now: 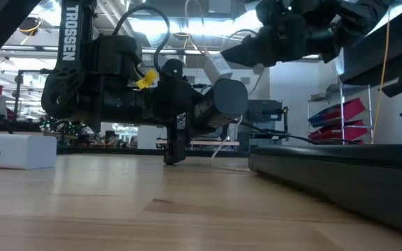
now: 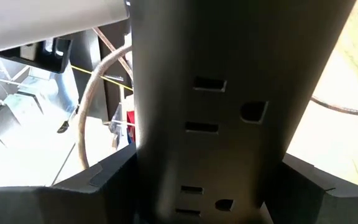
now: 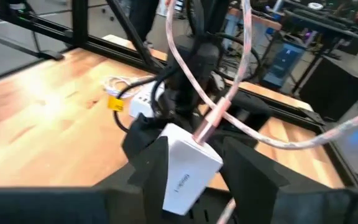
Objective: Insert USB
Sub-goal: Insert the white USB adapter into the black outlet extension
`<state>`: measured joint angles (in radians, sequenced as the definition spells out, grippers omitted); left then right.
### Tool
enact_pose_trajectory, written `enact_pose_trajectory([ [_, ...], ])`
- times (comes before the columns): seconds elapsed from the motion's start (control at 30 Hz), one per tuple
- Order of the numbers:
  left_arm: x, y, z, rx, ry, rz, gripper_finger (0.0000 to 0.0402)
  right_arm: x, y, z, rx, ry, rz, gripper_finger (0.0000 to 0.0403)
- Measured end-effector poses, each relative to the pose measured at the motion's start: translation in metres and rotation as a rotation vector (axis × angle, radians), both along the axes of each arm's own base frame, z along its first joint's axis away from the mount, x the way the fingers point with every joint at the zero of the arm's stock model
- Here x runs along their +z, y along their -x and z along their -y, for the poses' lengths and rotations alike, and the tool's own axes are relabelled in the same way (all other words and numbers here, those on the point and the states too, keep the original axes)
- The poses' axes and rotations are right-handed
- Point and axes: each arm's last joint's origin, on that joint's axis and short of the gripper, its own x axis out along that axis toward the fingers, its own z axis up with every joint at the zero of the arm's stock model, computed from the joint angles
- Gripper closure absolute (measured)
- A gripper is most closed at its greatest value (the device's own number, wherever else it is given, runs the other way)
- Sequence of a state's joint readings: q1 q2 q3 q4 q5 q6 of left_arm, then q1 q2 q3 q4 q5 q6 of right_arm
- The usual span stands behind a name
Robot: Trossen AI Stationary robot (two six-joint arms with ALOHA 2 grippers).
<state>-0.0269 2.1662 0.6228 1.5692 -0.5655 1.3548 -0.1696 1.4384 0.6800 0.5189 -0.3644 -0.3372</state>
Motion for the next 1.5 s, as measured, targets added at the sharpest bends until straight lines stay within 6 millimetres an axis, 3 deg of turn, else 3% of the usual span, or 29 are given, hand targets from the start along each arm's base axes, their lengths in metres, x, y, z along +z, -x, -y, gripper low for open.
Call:
enact_pose_trajectory([
  [0.13, 0.000, 0.000, 0.000, 0.000, 0.000, 0.000, 0.0141, 0.000, 0.000, 0.000, 0.011, -0.051, -0.016, 0.0260],
  [0.23, 0.000, 0.000, 0.000, 0.000, 0.001, 0.000, 0.0141, -0.001, 0.000, 0.000, -0.007, -0.114, -0.047, 0.0231],
  [0.57, 0.000, 0.000, 0.000, 0.000, -0.005, -0.003, 0.0141, -0.001, 0.003, 0.015, -0.084, -0.393, -0.095, 0.0046],
  [0.67, 0.000, 0.000, 0.000, 0.000, -0.005, -0.004, 0.0141, -0.001, 0.004, 0.020, -0.106, -0.466, -0.115, 0.0011],
  [1.37, 0.000, 0.000, 0.000, 0.000, -0.009, -0.006, 0.0141, -0.022, -0.005, 0.022, -0.097, -0.570, -0.196, 0.0021],
  [1.5, 0.000, 0.000, 0.000, 0.000, -0.009, -0.006, 0.0141, -0.022, -0.005, 0.021, -0.060, -0.597, -0.211, 0.0043],
])
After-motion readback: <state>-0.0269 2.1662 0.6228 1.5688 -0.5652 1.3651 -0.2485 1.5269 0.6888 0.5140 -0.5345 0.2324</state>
